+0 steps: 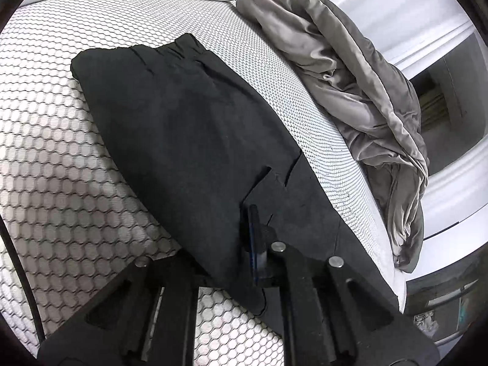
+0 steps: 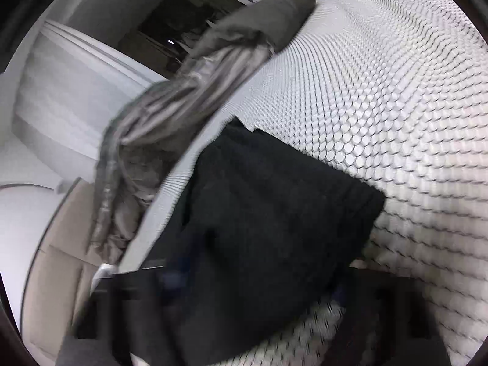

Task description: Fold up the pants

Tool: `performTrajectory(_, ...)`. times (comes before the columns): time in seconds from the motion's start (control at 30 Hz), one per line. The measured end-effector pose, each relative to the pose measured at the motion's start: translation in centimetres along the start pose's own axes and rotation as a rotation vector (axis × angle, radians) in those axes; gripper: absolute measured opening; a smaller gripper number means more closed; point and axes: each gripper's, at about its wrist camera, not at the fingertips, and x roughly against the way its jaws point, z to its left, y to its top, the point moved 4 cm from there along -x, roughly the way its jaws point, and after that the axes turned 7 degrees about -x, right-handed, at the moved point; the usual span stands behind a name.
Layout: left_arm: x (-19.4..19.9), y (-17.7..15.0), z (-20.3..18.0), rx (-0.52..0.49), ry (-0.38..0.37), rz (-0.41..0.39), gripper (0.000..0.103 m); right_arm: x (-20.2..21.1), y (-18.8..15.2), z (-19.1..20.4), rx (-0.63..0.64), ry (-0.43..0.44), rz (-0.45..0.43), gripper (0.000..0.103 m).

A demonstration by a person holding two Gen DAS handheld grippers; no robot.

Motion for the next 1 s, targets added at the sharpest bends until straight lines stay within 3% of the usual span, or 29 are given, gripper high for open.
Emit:
performTrajectory(0.1, 2.0, -0.8, 0.3, -0.041, 0.029, -0.029, 0.007, 1.2, -0.4, 0.8, 0.013, 0.028, -0.03, 0.018)
performTrajectory(0.17, 4.5, -1.7, 0.1, -0.119, 0.087, -0.06, 0.007, 3.3, -1.4, 1.4, 0.048, 0.048, -0.04, 0.016)
performTrajectory(0.33, 9.9, -4.5, 1.4, -0.176, 0.122, -0.076, 0.008, 8.1, -5.7, 0.2, 0.051, 0.046, 0.0, 0.017)
performTrajectory(0.37, 10.4, -5.1, 1.7, -0.202, 0.139, -0.065, 0.009, 8.6, -6.3, -0.1, 0.072, 0.029, 0.014, 0.02)
performTrajectory(0.47, 11.2, -6.6, 3.1, -0.224, 0.172, -0.033, 0.019, 10.2, -7.6, -1.7, 0.117, -0.024, 0.035, 0.051)
performTrajectory(0.67, 15.4, -7.7, 4.0, -0.21, 0.204, -0.074, 0.037, 15.6, -6.3, -5.8, -0.068, 0.032, -0.081, 0.06)
performTrajectory(0.7, 16.0, -8.0, 3.6, -0.21, 0.192, -0.077, 0.05, 15.6, -6.2, -6.3, -0.084, 0.017, -0.08, 0.06)
performTrajectory(0.83, 17.0, -9.1, 1.0, -0.269, 0.165, -0.075, 0.067, 13.8, -6.5, -6.3, -0.096, 0.066, 0.002, 0.046)
performTrajectory(0.97, 16.7, -9.8, -2.9, -0.318, 0.102, -0.071, 0.076, 15.4, -6.4, -4.8, -0.031, 0.104, -0.07, 0.016)
performTrajectory(1.0, 16.5, -10.0, -3.9, -0.333, 0.093, -0.061, 0.08, 16.0, -6.3, -4.4, -0.021, 0.12, -0.077, 0.015)
